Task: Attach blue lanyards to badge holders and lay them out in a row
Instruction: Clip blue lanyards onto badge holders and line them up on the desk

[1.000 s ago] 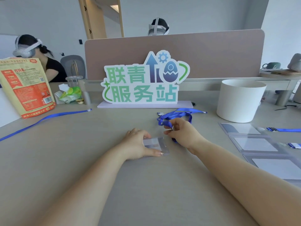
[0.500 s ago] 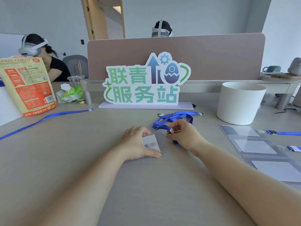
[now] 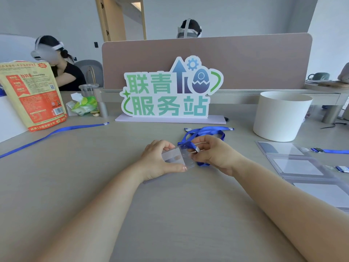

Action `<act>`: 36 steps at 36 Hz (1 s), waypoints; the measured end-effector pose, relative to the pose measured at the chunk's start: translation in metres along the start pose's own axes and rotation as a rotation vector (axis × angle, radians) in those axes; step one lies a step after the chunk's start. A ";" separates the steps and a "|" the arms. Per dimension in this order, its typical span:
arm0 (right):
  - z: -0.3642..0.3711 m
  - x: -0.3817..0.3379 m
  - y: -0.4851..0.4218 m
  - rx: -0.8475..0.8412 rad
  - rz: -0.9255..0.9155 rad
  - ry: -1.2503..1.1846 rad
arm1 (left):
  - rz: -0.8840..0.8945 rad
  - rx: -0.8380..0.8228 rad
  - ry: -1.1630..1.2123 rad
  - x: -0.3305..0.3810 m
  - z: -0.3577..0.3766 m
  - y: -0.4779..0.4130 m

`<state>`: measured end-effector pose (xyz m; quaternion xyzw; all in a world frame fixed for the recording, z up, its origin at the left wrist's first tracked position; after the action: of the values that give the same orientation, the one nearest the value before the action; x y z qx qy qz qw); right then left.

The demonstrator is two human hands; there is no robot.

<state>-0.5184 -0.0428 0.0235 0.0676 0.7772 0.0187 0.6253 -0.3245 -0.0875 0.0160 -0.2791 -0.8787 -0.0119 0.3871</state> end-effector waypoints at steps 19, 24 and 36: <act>-0.005 0.001 0.000 -0.136 0.033 -0.500 | 0.030 -0.038 0.161 0.001 0.000 0.001; -0.006 -0.002 0.001 -0.128 0.041 -0.589 | 0.036 -0.025 0.172 0.002 0.000 0.001; 0.001 -0.004 0.006 -0.127 0.052 -0.723 | 0.060 0.025 0.181 0.003 -0.001 0.000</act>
<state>-0.5165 -0.0379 0.0282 0.0506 0.5014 0.0580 0.8618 -0.3249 -0.0860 0.0189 -0.2984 -0.8314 -0.0147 0.4686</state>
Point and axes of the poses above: each hand's wrist, its own y-axis away from the middle knuckle, its own z-axis out of the palm, x = y × z, the point moved 1 cm from there along -y, towards the middle knuckle, and after that the axes turned 4 degrees about z, right-handed, at the moved point
